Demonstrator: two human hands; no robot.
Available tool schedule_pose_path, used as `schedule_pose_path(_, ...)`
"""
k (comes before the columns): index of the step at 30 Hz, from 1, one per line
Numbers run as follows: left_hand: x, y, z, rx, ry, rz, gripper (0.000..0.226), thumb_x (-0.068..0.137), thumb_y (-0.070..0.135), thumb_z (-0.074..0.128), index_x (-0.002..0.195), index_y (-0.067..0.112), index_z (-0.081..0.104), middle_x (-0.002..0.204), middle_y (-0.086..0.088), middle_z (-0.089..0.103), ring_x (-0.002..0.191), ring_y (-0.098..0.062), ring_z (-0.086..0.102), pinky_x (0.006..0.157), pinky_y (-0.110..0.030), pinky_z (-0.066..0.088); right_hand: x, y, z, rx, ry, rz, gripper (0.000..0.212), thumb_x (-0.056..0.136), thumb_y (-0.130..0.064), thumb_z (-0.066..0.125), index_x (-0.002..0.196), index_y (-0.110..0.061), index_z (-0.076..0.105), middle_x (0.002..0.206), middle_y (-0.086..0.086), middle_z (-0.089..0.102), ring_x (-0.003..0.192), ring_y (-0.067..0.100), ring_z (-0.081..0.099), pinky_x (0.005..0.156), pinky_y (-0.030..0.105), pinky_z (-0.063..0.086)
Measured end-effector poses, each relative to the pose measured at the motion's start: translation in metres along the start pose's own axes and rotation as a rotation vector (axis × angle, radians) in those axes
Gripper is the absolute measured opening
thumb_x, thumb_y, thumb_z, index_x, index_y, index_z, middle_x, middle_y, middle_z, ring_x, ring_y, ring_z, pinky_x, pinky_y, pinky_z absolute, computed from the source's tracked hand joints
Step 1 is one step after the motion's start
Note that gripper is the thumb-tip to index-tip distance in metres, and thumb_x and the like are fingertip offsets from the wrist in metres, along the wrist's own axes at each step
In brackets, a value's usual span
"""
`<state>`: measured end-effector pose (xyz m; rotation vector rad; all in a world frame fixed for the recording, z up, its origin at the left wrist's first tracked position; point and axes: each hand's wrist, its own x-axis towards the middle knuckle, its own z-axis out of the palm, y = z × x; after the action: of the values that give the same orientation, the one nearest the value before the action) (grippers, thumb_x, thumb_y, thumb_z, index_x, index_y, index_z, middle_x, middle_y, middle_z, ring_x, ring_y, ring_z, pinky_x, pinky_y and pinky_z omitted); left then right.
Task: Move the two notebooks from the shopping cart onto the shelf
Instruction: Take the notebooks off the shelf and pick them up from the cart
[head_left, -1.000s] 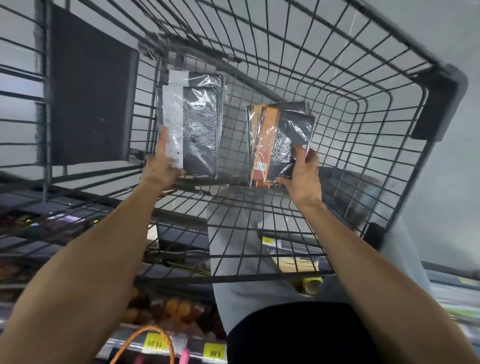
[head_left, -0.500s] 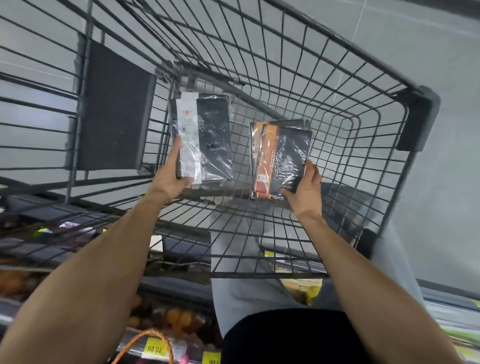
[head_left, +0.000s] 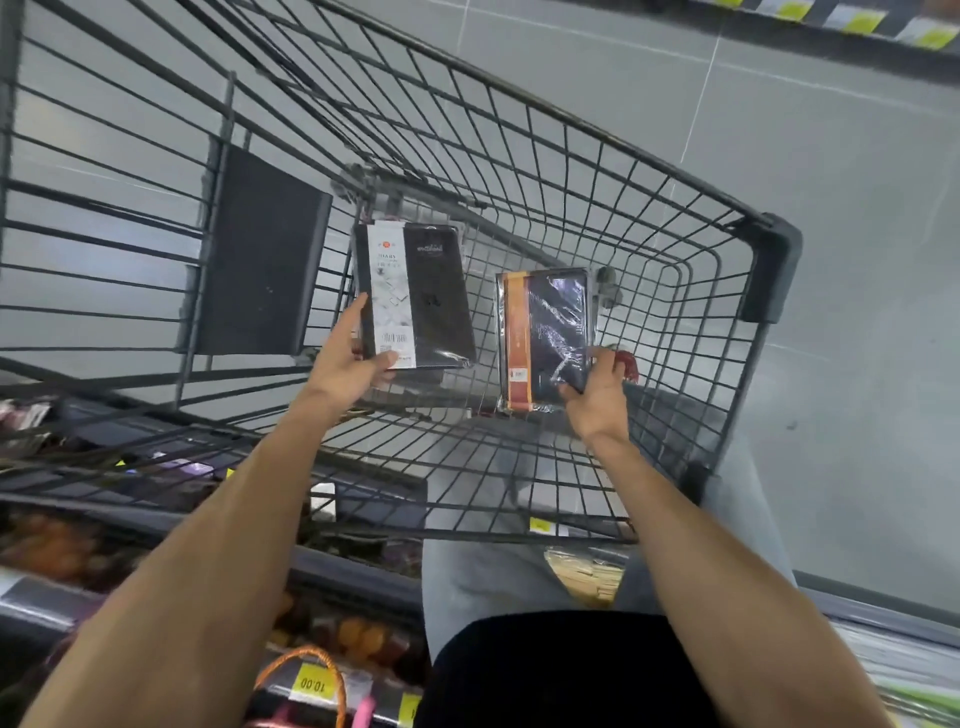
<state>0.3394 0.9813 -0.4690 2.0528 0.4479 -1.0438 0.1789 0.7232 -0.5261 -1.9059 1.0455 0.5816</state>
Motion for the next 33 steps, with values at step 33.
schedule_pose_path(33, -0.193, 0.095, -0.031, -0.773, 0.330, 0.202, 0.051, 0.095, -0.003, 0.061, 0.136, 0.027, 0.054, 0.091, 0.005, 0.078, 0.093, -0.023, 0.075, 0.068, -0.025, 0.062, -0.098, -0.148, -0.202, -0.076, -0.239, -0.550, 0.055, 0.100, -0.015, 0.059, 0.149, -0.024, 0.035, 0.111, 0.000, 0.070, 0.063, -0.004, 0.066, 0.052, 0.010, 0.046)
